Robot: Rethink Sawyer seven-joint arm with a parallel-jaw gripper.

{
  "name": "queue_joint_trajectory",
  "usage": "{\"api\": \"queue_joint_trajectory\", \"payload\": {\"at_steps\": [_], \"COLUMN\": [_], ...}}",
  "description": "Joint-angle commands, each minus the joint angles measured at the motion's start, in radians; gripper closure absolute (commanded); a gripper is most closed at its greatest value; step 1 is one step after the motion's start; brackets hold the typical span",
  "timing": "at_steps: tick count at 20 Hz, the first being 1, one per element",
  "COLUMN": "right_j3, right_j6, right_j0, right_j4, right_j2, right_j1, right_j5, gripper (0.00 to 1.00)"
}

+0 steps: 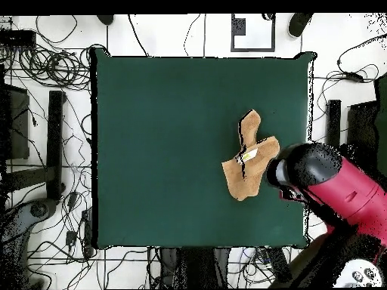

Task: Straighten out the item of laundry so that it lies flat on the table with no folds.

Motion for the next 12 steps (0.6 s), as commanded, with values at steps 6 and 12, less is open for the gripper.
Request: {"api": "queue_joint_trajectory", "payload": {"at_steps": [6, 12], "right_j3": [-0.252, -0.249], "right_j6": [0.106, 0.012], "right_j0": [-0.091, -0.134], "right_j4": [0.065, 0.059], "right_j2": [0.143, 0.205], "right_j1": [0.094, 0.106], "right_j5": [0.155, 0.009], "gripper": [0.00, 0.00]}}
